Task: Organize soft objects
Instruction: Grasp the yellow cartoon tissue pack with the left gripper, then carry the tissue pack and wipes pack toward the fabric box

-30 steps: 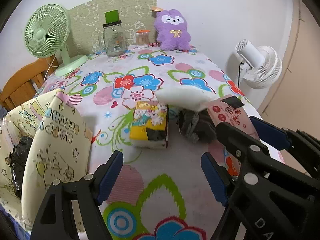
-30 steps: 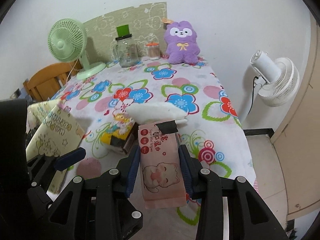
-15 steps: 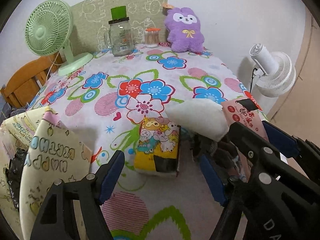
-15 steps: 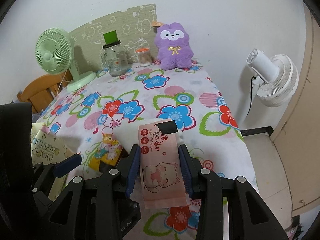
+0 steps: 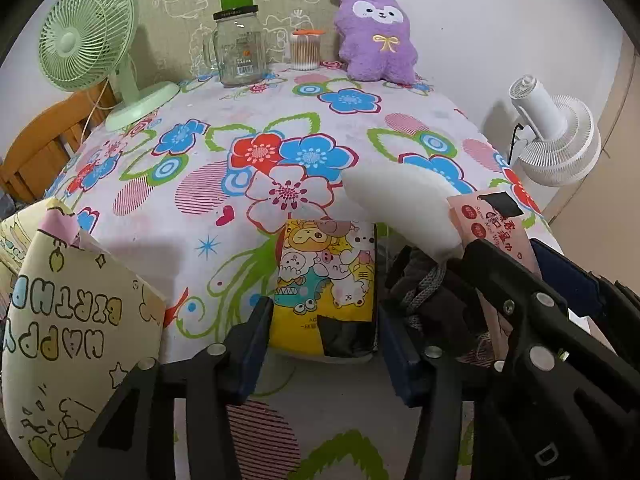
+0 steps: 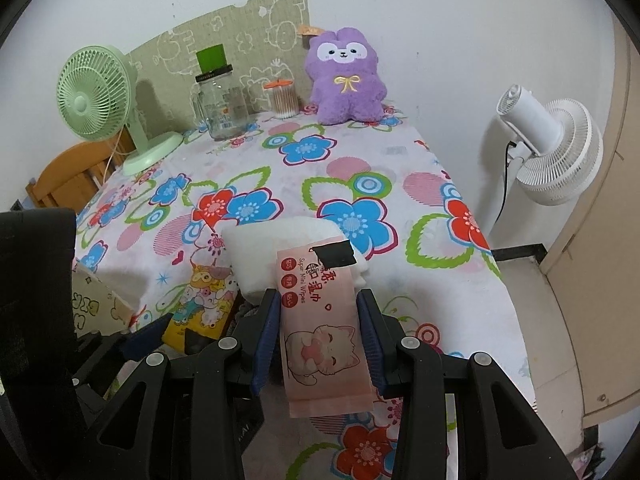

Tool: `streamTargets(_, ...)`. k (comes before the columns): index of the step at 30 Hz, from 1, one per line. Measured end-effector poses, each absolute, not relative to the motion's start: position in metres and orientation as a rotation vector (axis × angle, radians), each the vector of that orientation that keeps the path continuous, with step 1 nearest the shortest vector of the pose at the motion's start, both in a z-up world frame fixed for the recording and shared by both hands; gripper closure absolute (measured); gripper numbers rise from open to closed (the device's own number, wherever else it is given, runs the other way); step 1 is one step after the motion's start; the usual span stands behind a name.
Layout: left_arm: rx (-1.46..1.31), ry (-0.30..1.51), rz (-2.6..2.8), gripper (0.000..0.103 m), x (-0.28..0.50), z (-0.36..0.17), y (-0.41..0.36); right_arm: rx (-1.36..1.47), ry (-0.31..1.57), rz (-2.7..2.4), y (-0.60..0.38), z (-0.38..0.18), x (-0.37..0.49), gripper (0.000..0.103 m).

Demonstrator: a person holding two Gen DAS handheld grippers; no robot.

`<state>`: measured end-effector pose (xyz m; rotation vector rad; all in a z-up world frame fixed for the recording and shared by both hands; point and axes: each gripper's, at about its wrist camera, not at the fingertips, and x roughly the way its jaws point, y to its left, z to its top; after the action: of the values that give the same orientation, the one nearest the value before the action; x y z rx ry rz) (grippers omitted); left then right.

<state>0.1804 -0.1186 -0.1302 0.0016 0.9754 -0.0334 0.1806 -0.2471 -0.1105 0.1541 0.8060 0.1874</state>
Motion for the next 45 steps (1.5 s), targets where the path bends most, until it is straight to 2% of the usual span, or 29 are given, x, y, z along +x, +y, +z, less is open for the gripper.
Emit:
streamTargets(7, 0.004, 0.966, -0.038, 0.055, 0.179, -0.129, -0.119, 0.159, 0.811, 0.189, -0.247, -0.111, 0.181, 0.061)
streamTargets(45, 0.03, 0.833, -0.106, 0.055, 0.108, -0.071, -0.12, 0.168, 0.744, 0.178, -0.249, -0.066, 0.117, 0.061)
